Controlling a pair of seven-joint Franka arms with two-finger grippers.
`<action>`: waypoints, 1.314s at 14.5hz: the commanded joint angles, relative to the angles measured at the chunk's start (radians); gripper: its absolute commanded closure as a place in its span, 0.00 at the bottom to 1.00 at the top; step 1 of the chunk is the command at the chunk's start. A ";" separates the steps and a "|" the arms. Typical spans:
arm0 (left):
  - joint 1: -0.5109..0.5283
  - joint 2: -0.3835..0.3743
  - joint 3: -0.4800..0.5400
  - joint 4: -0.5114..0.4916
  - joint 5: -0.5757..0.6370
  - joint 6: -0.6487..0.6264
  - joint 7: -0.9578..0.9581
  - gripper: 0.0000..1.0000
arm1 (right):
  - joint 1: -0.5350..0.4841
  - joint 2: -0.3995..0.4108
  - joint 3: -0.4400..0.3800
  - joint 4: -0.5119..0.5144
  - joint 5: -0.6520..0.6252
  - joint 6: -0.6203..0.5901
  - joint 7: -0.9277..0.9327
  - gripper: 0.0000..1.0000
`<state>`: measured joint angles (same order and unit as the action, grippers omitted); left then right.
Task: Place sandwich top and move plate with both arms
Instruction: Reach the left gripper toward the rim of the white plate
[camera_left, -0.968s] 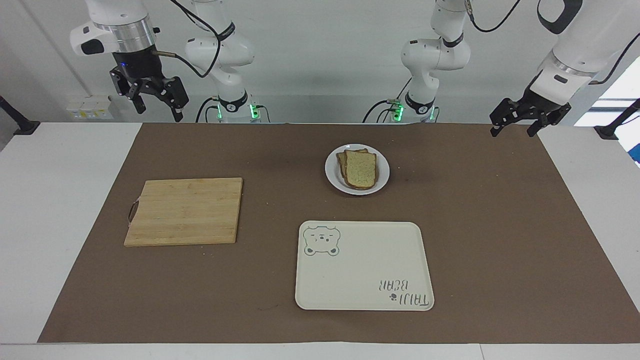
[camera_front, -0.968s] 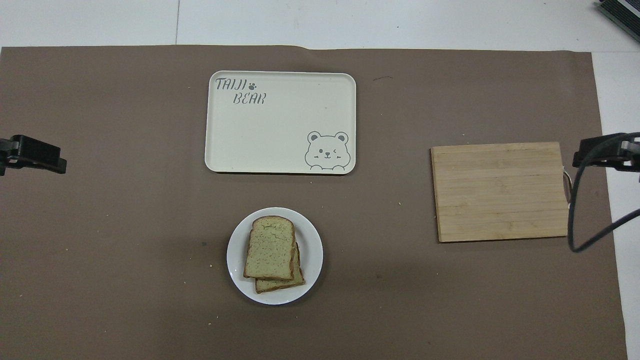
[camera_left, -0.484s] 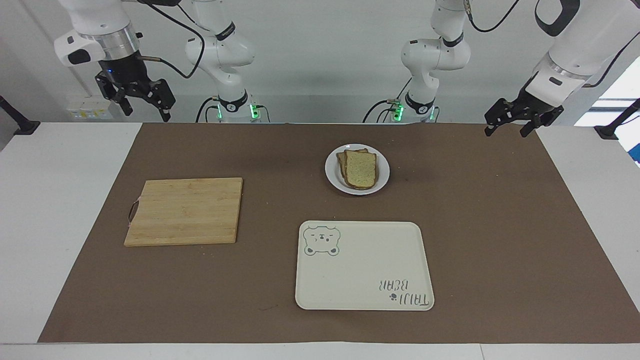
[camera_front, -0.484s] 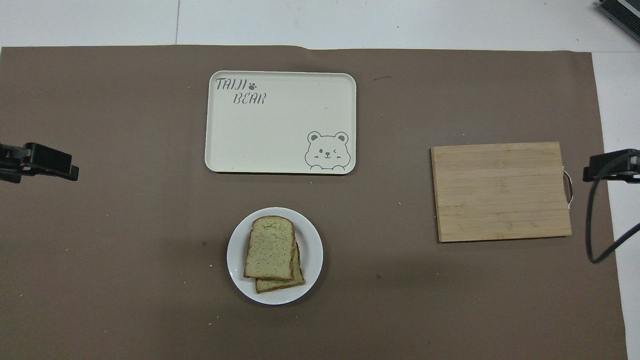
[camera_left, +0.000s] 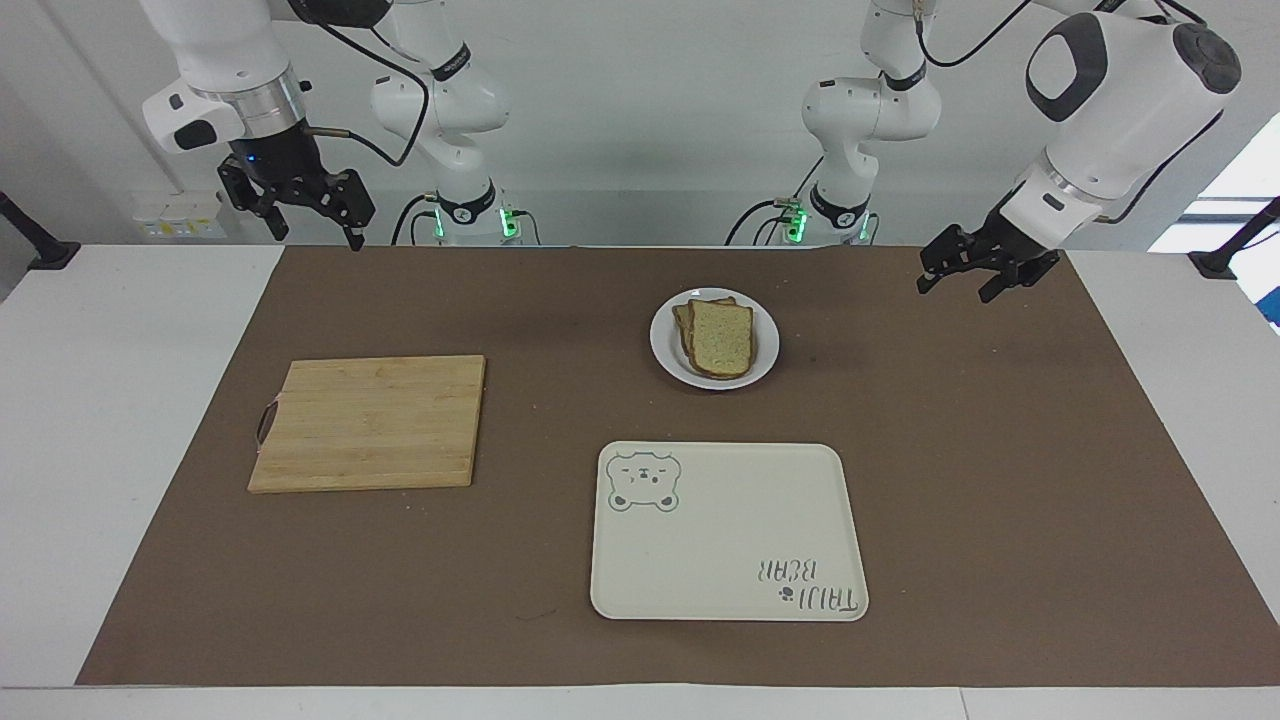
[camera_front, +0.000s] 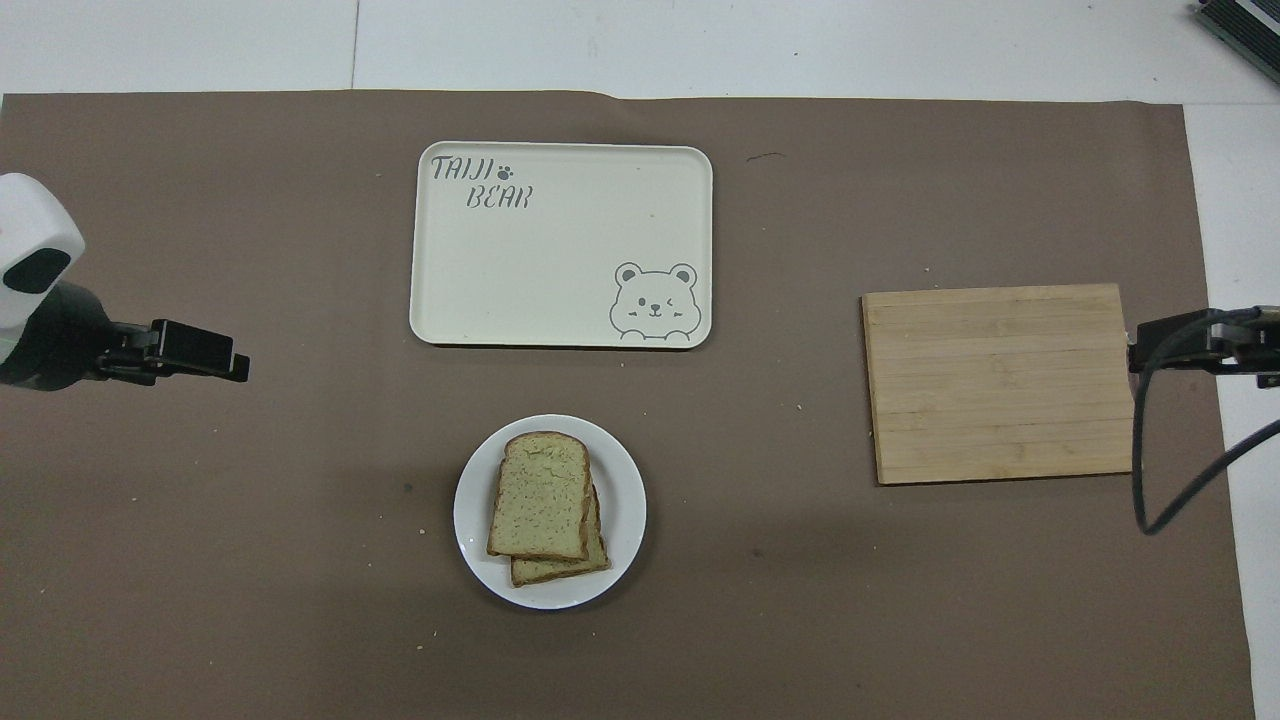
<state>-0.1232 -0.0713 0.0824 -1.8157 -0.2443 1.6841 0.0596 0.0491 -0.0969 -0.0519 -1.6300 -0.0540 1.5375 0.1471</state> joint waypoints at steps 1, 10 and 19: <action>0.002 -0.051 0.004 -0.120 -0.074 0.066 0.036 0.00 | -0.003 -0.026 0.000 -0.040 0.043 0.035 -0.021 0.00; -0.012 -0.058 0.004 -0.287 -0.162 0.204 0.092 0.00 | -0.005 -0.015 0.000 -0.028 0.046 0.050 -0.026 0.00; 0.013 0.062 0.005 -0.441 -0.496 0.354 0.526 0.00 | -0.008 -0.015 0.000 -0.028 0.046 0.046 -0.027 0.00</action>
<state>-0.1102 -0.0446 0.0867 -2.2183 -0.6739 1.9881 0.4771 0.0486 -0.0969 -0.0520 -1.6390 -0.0254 1.5702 0.1464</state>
